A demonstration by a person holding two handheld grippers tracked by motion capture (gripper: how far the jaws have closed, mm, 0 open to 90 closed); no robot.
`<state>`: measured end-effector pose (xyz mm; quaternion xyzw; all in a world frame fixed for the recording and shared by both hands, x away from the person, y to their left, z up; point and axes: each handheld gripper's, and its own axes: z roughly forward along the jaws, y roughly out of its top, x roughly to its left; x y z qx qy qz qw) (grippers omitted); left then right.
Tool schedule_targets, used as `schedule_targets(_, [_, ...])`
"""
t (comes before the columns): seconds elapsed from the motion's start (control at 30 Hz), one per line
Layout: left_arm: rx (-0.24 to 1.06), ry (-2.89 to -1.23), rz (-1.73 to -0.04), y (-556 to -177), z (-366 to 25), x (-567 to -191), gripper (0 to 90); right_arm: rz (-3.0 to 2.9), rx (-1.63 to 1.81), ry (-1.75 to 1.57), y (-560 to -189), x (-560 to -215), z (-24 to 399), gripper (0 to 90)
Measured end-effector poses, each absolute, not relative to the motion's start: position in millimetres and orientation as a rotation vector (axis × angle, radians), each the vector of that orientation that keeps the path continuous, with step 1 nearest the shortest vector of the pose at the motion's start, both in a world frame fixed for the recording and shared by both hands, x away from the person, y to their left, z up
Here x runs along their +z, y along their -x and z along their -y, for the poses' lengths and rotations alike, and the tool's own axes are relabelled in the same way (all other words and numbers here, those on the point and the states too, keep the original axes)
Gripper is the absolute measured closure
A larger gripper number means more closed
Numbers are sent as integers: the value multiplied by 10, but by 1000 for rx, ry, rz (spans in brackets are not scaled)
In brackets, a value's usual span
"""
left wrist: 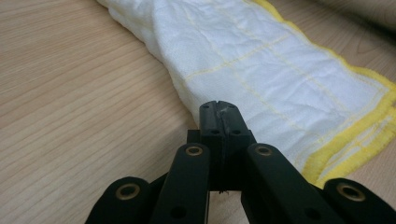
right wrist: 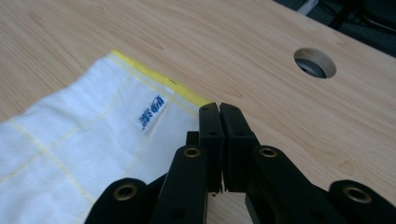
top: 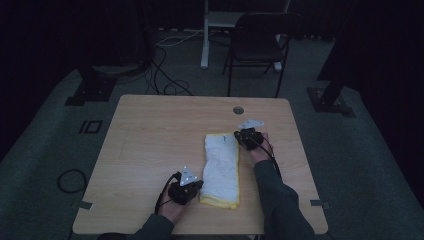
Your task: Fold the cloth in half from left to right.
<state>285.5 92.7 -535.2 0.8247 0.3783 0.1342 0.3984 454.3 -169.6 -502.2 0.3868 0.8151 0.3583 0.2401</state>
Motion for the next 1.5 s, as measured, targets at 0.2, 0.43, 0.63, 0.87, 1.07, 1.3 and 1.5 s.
schedule_targets(0.2, [345, -2092, -958, -2814, -946, -5334, 900, -2216, 933, -1099, -4614, -5077, 1735, 867])
schedule_targets(0.43, [365, -2048, -976, -2842, -1008, -5277, 821, -2157, 926, -1173, -4607, -5066, 1803, 645])
schedule_targets(0.63, [381, -2021, -995, -2911, -1058, -5261, 788, -2157, 952, -1186, -4542, -5059, 1817, 613])
schedule_targets(0.87, [410, -1993, -994, -3029, -1066, -5217, 761, -2171, 977, -1184, -4461, -5103, 1801, 600])
schedule_targets(1.07, [441, -1975, -975, -3131, -1061, -5175, 745, -2178, 996, -1191, -4392, -5151, 1800, 593])
schedule_targets(1.3, [435, -1951, -978, -3254, -1052, -5157, 722, -2186, 1000, -1202, -4349, -5199, 1823, 587])
schedule_targets(1.5, [429, -1927, -978, -3342, -1031, -5156, 708, -2193, 992, -1212, -4333, -5235, 1851, 581])
